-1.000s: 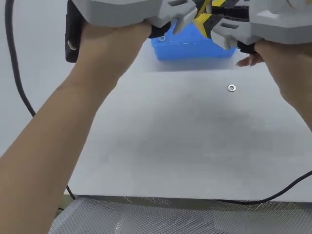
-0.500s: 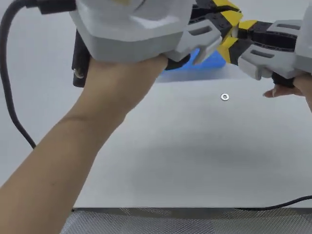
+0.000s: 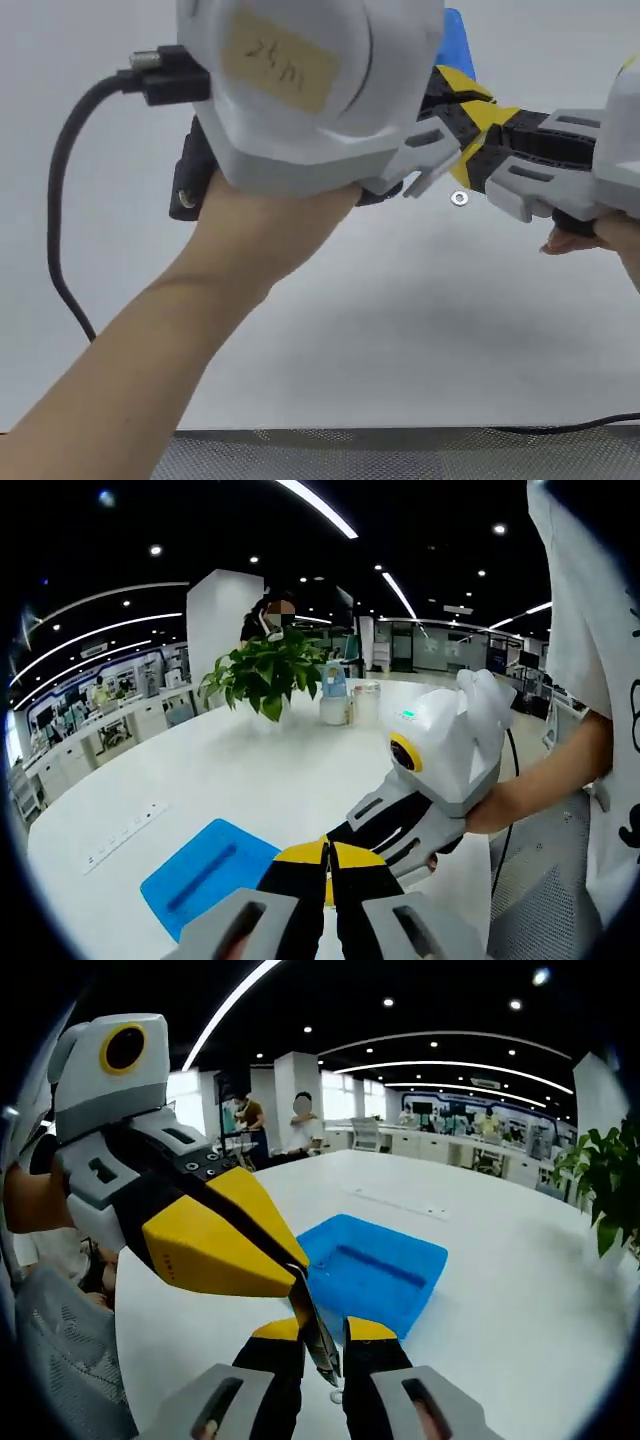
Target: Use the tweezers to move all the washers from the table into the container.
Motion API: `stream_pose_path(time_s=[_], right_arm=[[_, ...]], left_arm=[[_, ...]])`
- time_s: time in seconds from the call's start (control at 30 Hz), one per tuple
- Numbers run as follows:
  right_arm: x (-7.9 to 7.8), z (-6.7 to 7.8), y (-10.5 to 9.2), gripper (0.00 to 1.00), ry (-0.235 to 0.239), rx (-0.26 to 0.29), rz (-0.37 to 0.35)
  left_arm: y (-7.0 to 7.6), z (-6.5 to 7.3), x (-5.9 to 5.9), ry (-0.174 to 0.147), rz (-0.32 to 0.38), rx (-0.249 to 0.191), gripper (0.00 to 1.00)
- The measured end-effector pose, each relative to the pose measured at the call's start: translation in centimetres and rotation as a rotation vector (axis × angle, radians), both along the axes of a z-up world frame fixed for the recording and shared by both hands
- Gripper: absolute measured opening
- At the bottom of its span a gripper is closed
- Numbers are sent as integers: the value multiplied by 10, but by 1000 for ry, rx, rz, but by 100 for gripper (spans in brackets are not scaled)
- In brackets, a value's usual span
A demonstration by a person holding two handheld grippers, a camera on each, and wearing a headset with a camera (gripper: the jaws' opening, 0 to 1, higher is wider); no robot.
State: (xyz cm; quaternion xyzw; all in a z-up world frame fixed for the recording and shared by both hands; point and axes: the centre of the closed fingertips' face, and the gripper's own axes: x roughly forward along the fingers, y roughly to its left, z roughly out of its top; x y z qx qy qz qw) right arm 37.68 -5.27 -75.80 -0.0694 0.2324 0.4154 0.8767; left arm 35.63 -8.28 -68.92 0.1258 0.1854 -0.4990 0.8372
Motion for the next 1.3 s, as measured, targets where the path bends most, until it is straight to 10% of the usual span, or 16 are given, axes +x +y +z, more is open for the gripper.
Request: stream_pose_path(time_s=[0.53,0.67,0.83,1.3], right_arm=[[3,-13,1,11,72,58,-11],[3,-18,3,11,75,56,-7],[2,-20,2,11,85,64,-15],[-1,-30,1,5,-5,-116,71]], left_arm=[[10,10,-6,22,14,35,0],[8,-22,3,26,18,46,0],[8,-14,1,21,14,45,0],[0,-25,1,42,11,39,0]])
